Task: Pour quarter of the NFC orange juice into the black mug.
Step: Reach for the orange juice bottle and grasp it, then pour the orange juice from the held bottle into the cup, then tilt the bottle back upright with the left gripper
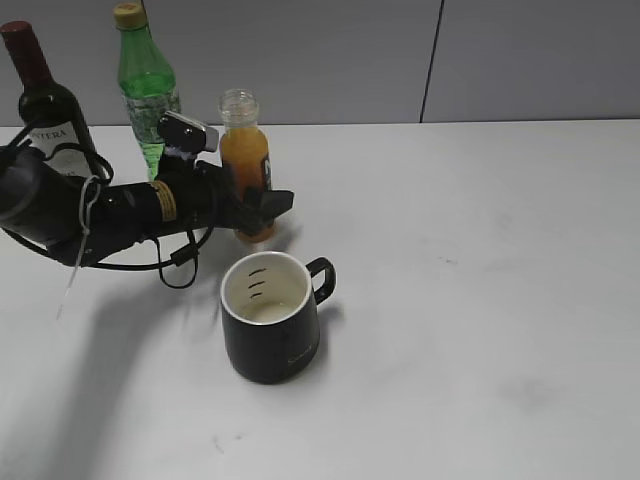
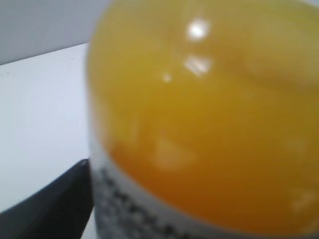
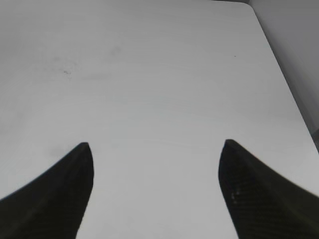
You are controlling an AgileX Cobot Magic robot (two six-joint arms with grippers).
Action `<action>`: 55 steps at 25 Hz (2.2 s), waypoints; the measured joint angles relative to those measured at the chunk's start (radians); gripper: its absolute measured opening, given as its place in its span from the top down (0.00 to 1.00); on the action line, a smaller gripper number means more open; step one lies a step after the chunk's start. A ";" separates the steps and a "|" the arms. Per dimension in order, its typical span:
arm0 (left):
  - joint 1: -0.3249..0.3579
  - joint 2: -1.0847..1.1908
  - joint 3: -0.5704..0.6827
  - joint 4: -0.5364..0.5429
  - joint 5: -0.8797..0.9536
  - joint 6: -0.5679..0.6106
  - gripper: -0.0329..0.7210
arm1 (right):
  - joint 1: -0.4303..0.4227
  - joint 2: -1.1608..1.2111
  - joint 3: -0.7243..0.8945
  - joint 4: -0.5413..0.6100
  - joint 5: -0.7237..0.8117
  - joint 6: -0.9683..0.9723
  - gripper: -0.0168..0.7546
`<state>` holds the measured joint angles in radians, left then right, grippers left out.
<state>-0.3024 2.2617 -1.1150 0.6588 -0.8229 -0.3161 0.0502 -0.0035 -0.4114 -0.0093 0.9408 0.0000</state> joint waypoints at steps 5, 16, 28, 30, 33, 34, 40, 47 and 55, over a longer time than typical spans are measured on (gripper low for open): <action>-0.001 0.015 -0.002 -0.035 -0.045 0.031 0.12 | 0.000 0.000 0.000 0.000 0.000 0.000 0.21; -0.018 0.044 -0.004 -0.096 -0.150 0.103 0.33 | 0.000 0.000 0.000 0.000 0.000 0.000 0.21; -0.019 0.052 -0.001 -0.095 -0.181 0.165 0.33 | 0.000 0.000 0.000 0.000 0.000 0.000 0.21; -0.019 0.042 0.012 -0.095 -0.178 0.175 0.33 | 0.000 0.000 0.000 0.000 0.000 0.000 0.21; -0.019 -0.003 0.052 -0.095 -0.165 0.187 0.33 | 0.000 0.000 0.000 0.000 0.000 0.000 0.21; -0.017 -0.023 0.071 -0.100 -0.165 0.192 0.33 | 0.000 0.000 0.000 0.000 0.000 0.000 0.21; 0.037 -0.132 0.236 -0.123 -0.224 0.261 0.33 | 0.000 0.000 0.000 0.000 0.000 0.000 0.21; 0.125 -0.258 0.466 -0.141 -0.322 0.339 0.33 | 0.000 0.000 0.000 0.000 0.000 0.000 0.21; 0.124 -0.278 0.523 -0.160 -0.338 0.395 0.33 | 0.000 0.000 0.000 0.001 0.000 0.000 0.21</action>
<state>-0.1788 1.9842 -0.5919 0.4992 -1.1613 0.0785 0.0502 -0.0035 -0.4114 -0.0083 0.9408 0.0000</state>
